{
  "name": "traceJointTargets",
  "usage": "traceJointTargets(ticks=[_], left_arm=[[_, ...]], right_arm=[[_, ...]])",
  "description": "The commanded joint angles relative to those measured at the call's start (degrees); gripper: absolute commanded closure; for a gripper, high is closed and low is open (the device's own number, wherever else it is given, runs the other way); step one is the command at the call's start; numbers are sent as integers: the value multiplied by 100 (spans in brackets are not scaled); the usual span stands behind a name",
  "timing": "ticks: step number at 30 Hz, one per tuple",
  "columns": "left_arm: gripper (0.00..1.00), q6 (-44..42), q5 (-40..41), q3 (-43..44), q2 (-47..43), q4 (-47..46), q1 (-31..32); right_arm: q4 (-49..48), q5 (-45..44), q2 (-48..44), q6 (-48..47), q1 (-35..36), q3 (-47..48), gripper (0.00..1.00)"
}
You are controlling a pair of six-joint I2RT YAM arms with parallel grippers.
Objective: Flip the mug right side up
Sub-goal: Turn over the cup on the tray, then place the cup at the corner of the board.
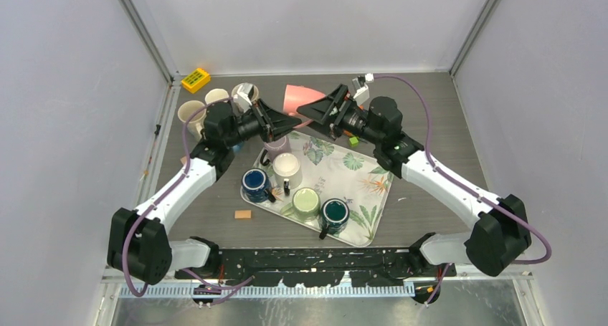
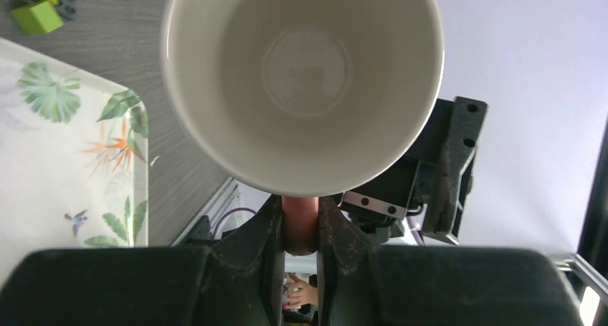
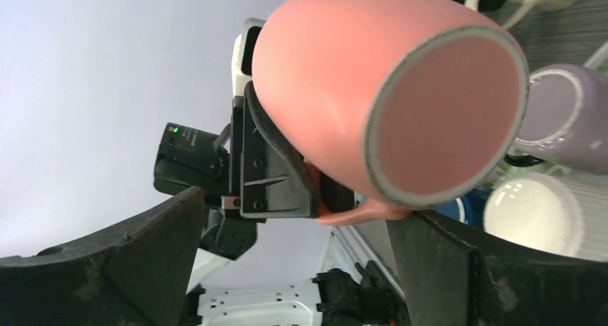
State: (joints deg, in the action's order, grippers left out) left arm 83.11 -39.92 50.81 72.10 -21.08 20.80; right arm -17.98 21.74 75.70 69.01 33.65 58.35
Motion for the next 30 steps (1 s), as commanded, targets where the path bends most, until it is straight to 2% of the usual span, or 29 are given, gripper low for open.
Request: traceJointTargets(ticks=[1, 5, 10, 16, 20, 24, 30], left_arm=[[100, -816, 120, 360, -411, 578, -32], [100, -1942, 776, 727, -734, 2306, -32], [99, -3304, 2231, 1302, -1221, 4478, -32], [99, -4127, 4307, 1568, -1709, 6143, -32], [99, -4306, 5489, 1537, -1874, 6841, -32], [99, -4274, 6565, 1291, -1980, 7129, -32], [100, -3986, 7376, 693, -1910, 7013, -32]], right_arm=[[751, -355, -536, -806, 19, 304, 0], [1812, -848, -828, -1399, 14, 494, 0], [2672, -1386, -1097, -2042, 19, 591, 0], [3220, -1773, -1224, -2550, 19, 686, 0], [3330, -1824, -1217, -2677, 19, 674, 0], [3391, -1850, -1215, -2749, 19, 625, 0], [3585, -1984, -1297, -2955, 18, 585, 0]])
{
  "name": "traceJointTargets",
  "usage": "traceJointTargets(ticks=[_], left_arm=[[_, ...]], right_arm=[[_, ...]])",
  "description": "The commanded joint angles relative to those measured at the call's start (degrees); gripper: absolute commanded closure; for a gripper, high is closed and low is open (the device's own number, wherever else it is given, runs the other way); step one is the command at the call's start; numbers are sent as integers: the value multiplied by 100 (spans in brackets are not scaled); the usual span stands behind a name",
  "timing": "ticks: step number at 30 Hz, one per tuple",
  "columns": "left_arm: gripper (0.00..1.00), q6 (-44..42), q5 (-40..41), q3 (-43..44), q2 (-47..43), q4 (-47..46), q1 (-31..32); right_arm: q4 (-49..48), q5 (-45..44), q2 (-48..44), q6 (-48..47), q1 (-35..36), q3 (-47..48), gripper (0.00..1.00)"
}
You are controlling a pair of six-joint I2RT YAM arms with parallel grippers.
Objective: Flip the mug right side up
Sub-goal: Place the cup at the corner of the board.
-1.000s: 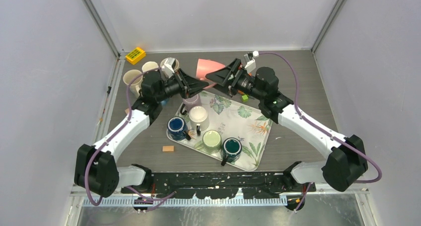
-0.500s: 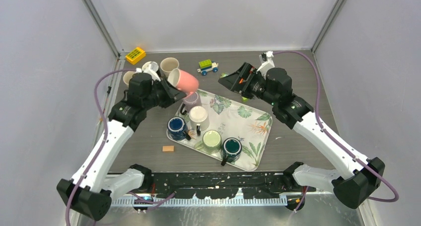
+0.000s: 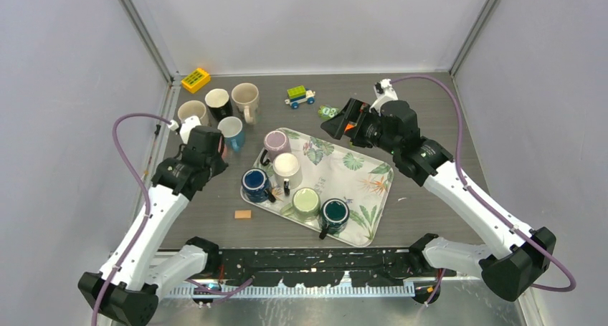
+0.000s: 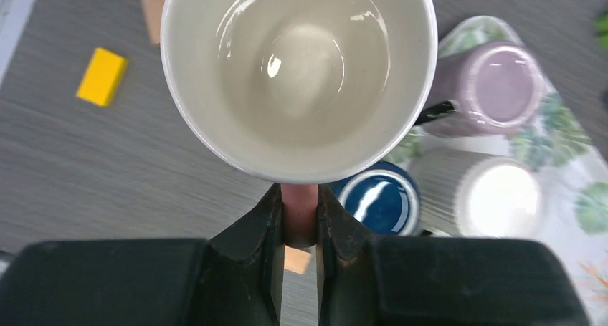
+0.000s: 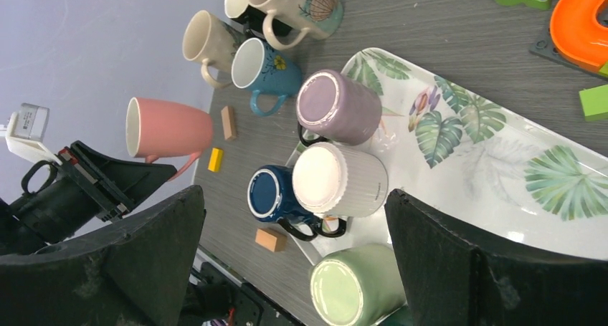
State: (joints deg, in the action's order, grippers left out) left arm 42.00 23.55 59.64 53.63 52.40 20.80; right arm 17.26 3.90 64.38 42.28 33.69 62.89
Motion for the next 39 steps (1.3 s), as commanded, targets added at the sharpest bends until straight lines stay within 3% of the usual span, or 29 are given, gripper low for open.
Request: traceJointTargets(ticks=[1, 13, 19, 39], left_arm=[[99, 185, 1081, -283, -11, -417, -38], [100, 529, 1166, -1016, 952, -1833, -213], [99, 534, 762, -1409, 1418, -2659, -617], [97, 749, 17, -1403, 2053, -2800, -805]], right_arm=[[67, -207, -182, -304, 14, 115, 0], [278, -90, -180, -496, 14, 48, 0], [452, -13, -171, -590, 14, 95, 0], [549, 70, -72, -794, 14, 231, 0]])
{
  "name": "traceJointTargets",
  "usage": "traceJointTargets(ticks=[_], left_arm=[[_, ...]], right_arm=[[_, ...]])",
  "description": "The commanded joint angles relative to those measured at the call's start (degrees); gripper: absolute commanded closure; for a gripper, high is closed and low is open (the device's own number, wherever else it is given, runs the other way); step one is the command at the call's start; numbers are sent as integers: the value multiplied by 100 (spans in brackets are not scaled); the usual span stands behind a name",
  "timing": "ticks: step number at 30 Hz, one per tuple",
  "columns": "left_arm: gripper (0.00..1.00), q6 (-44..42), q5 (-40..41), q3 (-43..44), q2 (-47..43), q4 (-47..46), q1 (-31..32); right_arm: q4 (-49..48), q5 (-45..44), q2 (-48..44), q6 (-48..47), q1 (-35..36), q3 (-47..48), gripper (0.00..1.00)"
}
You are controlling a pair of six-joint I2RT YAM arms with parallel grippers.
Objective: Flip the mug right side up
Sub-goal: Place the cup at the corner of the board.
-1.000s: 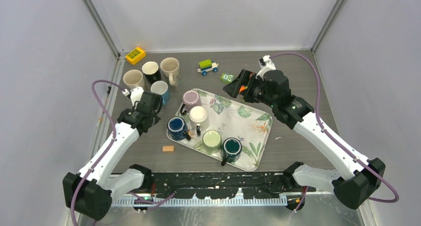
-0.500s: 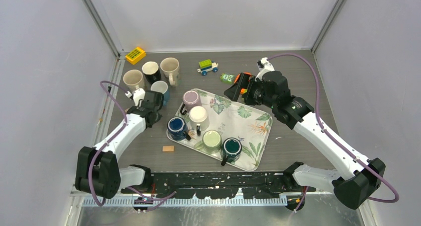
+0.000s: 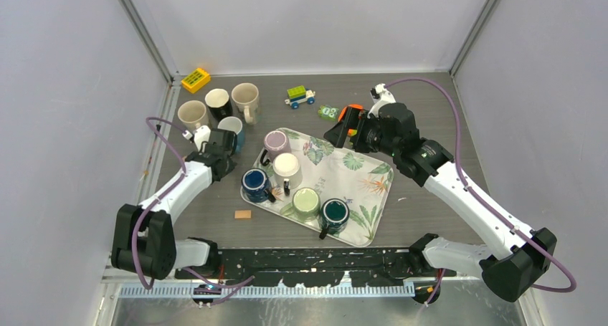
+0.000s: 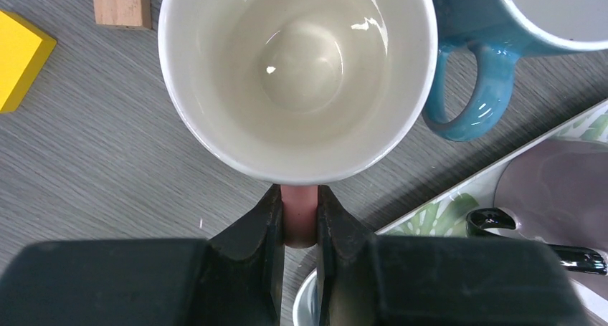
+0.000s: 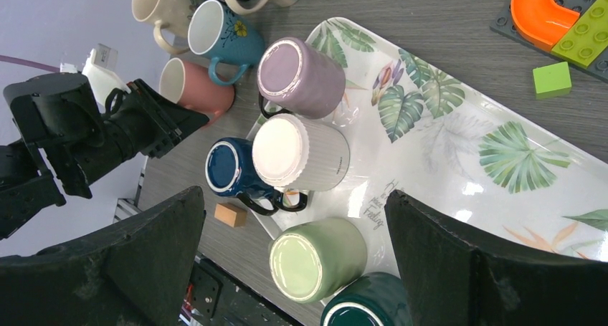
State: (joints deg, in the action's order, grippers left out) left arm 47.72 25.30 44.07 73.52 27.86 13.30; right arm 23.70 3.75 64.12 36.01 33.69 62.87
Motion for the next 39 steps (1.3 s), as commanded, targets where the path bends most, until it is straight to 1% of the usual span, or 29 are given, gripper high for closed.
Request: traceJointTargets(ticks=[1, 4, 6, 11, 12, 16, 19, 22, 28, 29, 36, 39], left_arm=[[97, 194, -210, 158, 72, -332, -62], [91, 232, -356, 189, 72, -263, -63], [85, 237, -439, 212, 44, -221, -73], [64, 237, -532, 275, -72, -51, -71], [62, 231, -547, 285, -100, -15, -73], [54, 204, -577, 262, -185, 48, -73], [52, 155, -625, 275, -232, 126, -73], [46, 97, -650, 314, -353, 211, -73], [30, -83, -782, 376, -743, 447, -73], [28, -114, -838, 370, -815, 474, -69], [8, -375, -1363, 406, -1320, 632, -71], [2, -501, -1551, 488, -1441, 706, -73]], right_arm=[[-83, 84, -31, -165, 10, 248, 0], [-92, 88, -35, -135, 11, 252, 0], [-102, 91, -57, -108, 14, 244, 0], [-110, 123, -99, -53, 15, 221, 0], [-111, 130, -93, -51, 10, 225, 0], [-110, 154, -106, -23, 14, 212, 0], [-113, 170, -99, 1, 9, 208, 0], [-117, 179, -95, 17, 14, 215, 0], [-109, 193, -77, 63, 13, 209, 0], [-97, 197, -69, 67, 14, 208, 0], [46, 169, 40, 166, 11, 201, 0], [144, 156, 106, 216, 10, 163, 0]])
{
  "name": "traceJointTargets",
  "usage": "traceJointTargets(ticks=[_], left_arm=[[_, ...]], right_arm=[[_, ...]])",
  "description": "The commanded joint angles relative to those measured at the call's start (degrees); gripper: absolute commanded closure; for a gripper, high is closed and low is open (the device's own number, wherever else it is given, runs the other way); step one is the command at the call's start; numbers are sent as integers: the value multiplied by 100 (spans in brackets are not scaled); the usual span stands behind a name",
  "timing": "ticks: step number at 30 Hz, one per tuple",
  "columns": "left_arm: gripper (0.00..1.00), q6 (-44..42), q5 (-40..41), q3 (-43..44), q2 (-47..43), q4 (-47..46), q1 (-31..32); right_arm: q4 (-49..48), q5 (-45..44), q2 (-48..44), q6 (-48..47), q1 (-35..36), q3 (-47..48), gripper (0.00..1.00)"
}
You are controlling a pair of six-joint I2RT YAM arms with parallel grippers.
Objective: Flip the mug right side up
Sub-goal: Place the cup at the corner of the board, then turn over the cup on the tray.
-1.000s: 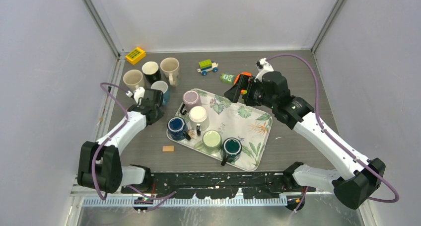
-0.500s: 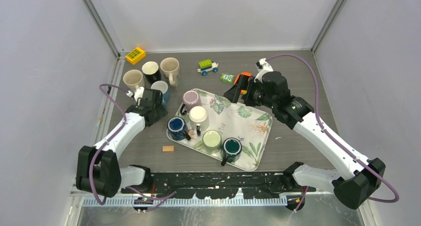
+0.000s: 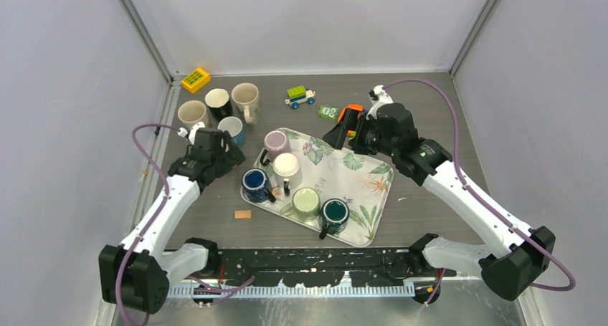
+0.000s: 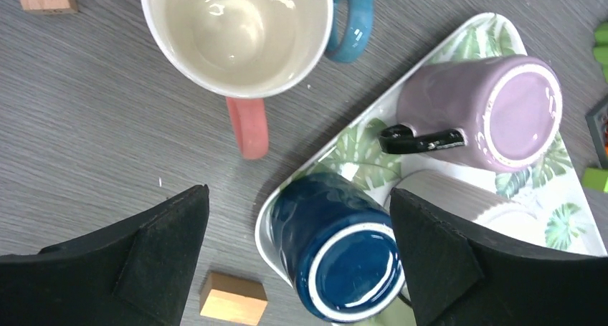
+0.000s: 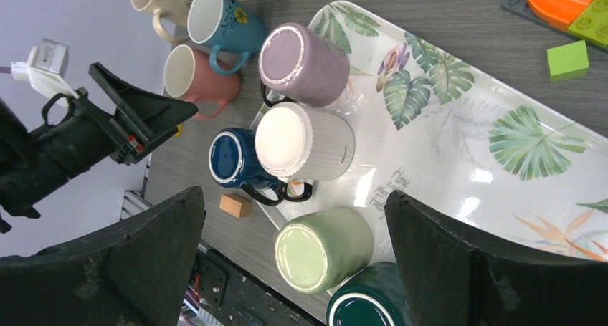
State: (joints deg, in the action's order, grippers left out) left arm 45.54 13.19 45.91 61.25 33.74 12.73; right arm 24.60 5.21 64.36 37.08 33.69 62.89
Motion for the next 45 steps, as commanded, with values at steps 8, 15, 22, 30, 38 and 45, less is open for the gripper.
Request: traceJointTargets(ticks=[8, 15, 22, 30, 38, 45], left_arm=[[0, -663, -1118, 501, -362, 225, -2], [0, -932, -1601, 782, -281, 349, 385], [0, -1016, -1626, 1090, -149, 402, 867], [0, -1135, -1798, 1285, 90, 414, 1025], [0, -1146, -1861, 1328, 137, 427, 1038], [0, -1214, -1717, 1375, 6, 551, 1038]], right_arm=[[401, -93, 260, 175, 64, 29, 0], [1270, -857, 195, 224, 575, -105, 0], [2140, -1749, -163, 957, 1775, -470, 0], [2911, -2642, -598, 2293, 2897, -742, 0], [2858, -2974, -179, 3014, 3800, -844, 0], [2830, -2991, 519, 3178, 3830, -657, 0]])
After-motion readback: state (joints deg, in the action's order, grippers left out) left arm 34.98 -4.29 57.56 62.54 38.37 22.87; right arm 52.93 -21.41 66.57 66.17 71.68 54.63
